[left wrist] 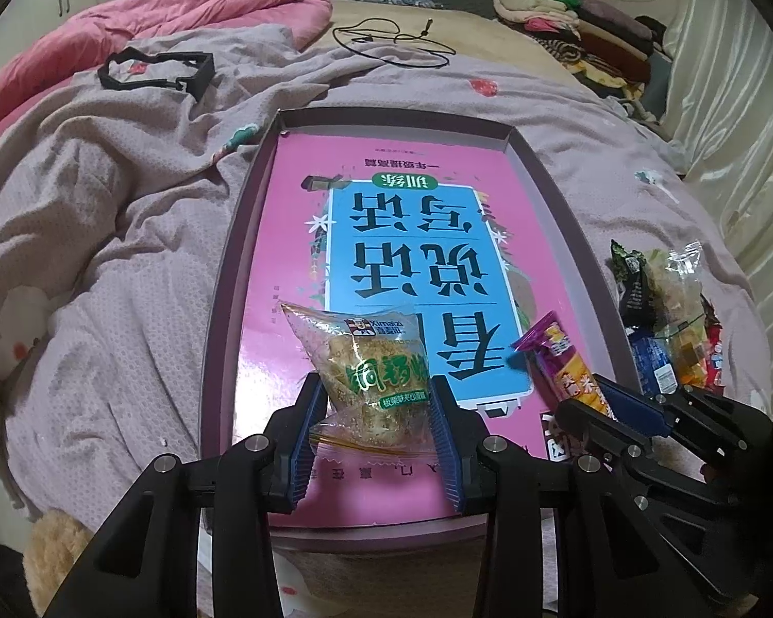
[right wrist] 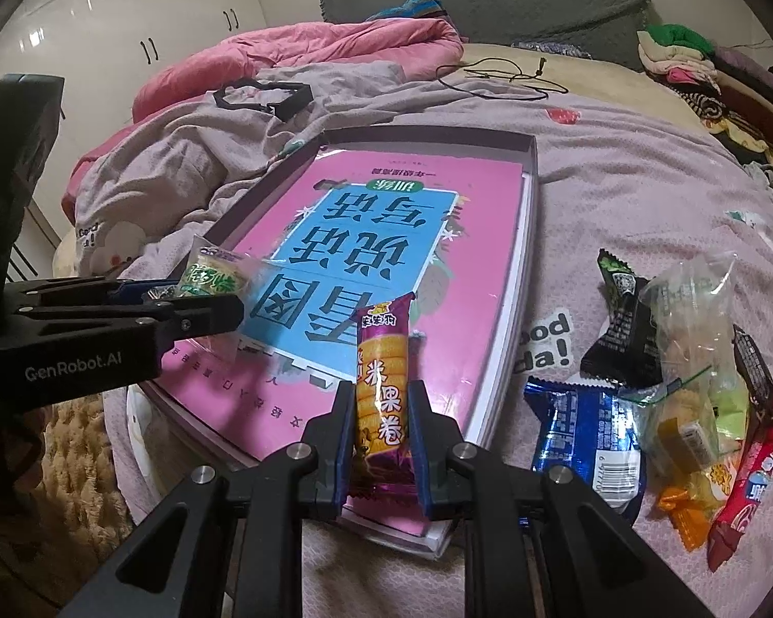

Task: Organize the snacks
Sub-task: 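Lower the bread packet onto the book with the left tool while the right tool releases the rice roll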

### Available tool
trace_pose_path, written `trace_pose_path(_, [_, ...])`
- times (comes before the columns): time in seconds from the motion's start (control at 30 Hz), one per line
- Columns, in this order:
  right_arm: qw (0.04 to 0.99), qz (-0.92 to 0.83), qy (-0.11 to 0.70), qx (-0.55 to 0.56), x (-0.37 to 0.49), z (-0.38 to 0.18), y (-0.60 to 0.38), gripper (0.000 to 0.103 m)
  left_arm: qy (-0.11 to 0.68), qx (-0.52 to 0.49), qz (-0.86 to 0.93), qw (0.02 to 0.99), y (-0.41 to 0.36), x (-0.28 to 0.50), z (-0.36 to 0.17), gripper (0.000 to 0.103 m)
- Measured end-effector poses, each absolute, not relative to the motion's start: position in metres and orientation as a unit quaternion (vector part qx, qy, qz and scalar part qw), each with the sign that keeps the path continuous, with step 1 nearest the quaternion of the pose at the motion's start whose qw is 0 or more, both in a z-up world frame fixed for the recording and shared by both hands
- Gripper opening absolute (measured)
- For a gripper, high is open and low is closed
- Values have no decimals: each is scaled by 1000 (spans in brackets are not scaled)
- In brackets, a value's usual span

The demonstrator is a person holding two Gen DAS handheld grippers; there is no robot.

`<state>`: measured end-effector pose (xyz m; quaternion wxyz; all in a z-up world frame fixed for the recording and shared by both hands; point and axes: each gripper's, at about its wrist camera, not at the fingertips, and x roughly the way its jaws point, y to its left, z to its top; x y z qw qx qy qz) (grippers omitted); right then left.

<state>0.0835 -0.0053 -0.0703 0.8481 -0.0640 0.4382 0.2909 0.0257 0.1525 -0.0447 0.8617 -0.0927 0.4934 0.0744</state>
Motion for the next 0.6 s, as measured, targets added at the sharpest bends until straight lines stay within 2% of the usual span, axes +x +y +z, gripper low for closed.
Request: trace_pose_path(0.6, [854,294,427,-40,77,-59,-21,22,496,-89,74,860,146,22,-38,43])
